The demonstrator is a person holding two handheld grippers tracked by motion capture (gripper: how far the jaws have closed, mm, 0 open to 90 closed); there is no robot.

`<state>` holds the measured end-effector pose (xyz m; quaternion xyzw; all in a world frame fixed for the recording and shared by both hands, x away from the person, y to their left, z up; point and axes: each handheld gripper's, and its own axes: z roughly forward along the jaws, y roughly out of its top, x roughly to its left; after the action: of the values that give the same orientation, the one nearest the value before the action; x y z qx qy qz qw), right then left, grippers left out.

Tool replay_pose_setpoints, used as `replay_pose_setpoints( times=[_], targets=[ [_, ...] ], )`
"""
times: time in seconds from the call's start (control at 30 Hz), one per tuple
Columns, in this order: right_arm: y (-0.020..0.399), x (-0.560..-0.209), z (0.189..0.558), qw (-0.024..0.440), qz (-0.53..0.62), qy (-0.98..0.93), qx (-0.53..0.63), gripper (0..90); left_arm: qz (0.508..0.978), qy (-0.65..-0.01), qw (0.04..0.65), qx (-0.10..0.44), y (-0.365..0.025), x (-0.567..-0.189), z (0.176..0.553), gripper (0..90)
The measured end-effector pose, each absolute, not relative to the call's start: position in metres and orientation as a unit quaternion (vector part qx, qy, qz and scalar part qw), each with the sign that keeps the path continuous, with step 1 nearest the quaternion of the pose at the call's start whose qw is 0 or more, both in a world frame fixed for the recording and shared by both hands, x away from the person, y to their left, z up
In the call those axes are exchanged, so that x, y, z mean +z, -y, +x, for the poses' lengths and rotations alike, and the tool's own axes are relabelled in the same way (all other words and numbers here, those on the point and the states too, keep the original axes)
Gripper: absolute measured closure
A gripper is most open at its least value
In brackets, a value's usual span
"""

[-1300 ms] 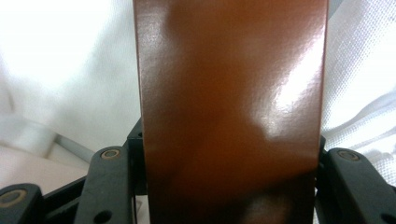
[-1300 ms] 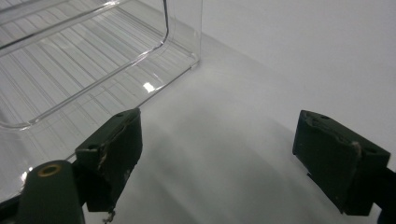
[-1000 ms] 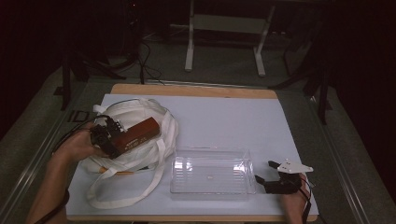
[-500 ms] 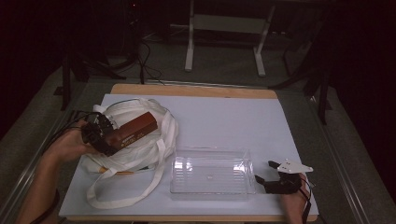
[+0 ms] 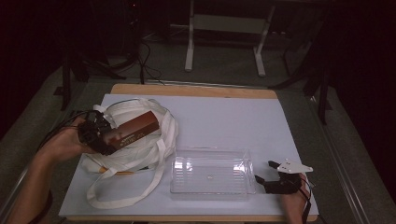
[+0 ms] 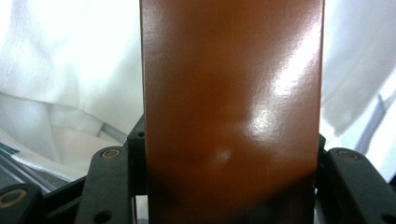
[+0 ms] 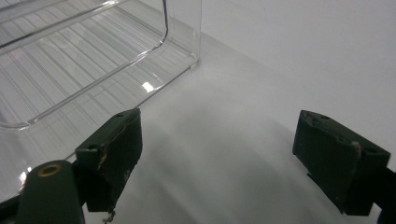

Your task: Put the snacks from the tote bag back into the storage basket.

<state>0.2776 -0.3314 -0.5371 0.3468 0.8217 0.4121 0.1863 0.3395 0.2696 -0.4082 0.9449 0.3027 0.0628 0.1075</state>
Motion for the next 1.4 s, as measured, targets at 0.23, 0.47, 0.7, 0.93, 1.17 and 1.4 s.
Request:
replay_pose_setpoints(
  times=[0.23,0.47,0.7,0.93,1.17,1.4],
  targets=[
    [0.331,-0.537,0.278,0.187,0.345,-0.822,0.412,15.8,0.950,-0.284,0.114,0.068,-0.264,-0.398,0.335,43.9],
    [0.331,-0.537,0.278,0.188,0.345,-0.822,0.412,15.8,0.950,-0.273,0.135,0.066,-0.261,-0.388,0.332,43.9],
    [0.331,-0.537,0.278,0.188,0.345,-0.822,0.413,15.8,0.957,-0.248,0.135,0.067,-0.251,-0.380,0.329,43.9],
    [0.331,-0.537,0.278,0.188,0.345,-0.822,0.412,15.8,0.967,-0.220,0.108,0.072,-0.235,-0.374,0.323,43.9],
    [0.331,-0.537,0.278,0.187,0.345,-0.822,0.412,15.8,0.971,-0.196,0.118,0.067,-0.222,-0.367,0.321,43.9],
    [0.332,-0.537,0.278,0.187,0.346,-0.822,0.412,15.8,0.974,-0.180,0.118,0.067,-0.211,-0.365,0.318,43.9]
  ],
)
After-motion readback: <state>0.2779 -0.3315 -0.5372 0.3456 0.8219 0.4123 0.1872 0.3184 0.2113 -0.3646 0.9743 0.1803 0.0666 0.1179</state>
